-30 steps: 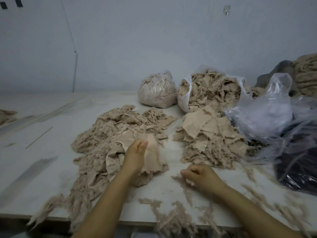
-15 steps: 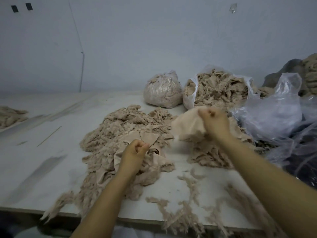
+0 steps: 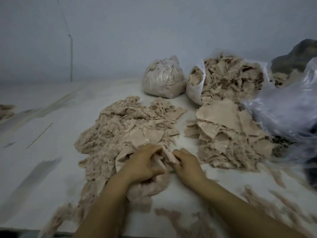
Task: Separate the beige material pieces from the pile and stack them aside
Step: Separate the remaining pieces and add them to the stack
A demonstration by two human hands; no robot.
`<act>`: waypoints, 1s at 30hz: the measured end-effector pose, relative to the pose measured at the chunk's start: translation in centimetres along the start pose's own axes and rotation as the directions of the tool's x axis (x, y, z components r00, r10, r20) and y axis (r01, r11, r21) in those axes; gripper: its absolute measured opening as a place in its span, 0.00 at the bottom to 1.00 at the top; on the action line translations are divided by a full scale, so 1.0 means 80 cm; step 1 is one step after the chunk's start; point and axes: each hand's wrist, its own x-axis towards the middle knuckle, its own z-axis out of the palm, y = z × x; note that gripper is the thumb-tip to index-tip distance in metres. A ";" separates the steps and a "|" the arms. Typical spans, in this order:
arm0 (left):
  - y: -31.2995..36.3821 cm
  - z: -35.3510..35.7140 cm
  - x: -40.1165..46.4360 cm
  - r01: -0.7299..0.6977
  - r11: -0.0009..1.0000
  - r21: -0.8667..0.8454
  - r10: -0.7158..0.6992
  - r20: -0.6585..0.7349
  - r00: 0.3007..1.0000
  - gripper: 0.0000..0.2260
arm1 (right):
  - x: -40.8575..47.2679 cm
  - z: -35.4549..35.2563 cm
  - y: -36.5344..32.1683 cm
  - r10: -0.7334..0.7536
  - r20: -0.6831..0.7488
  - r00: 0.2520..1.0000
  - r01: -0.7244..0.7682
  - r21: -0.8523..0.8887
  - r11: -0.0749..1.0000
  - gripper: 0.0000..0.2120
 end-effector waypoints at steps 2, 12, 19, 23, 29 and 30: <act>0.002 0.008 0.017 -0.035 0.999 -0.024 0.036 0.025 0.999 0.21 | -0.004 -0.009 -0.006 -0.154 -0.111 0.982 0.155 -0.002 0.988 0.05; 0.000 0.000 0.047 0.073 0.943 -0.324 -0.121 -0.132 0.984 0.16 | -0.028 -0.044 0.009 -0.154 -0.409 0.899 0.211 0.096 0.973 0.14; 0.046 0.010 0.034 0.079 0.817 -0.571 -0.045 0.074 0.996 0.07 | -0.028 -0.046 -0.017 0.150 -0.232 0.961 -0.023 0.474 0.880 0.15; 0.058 0.027 0.033 0.041 0.779 -0.626 -0.162 -0.137 0.977 0.10 | -0.027 -0.053 -0.024 0.540 0.206 0.816 -0.267 0.963 0.037 0.17; 0.067 0.051 0.021 0.102 0.532 -0.840 -0.431 -0.165 0.887 0.12 | -0.031 -0.039 -0.028 0.672 0.089 0.735 -0.303 0.930 0.209 0.17; 0.063 0.051 0.020 0.125 0.444 -0.887 -0.500 -0.130 0.856 0.14 | -0.030 -0.041 -0.028 0.675 0.066 0.734 -0.274 0.939 0.206 0.15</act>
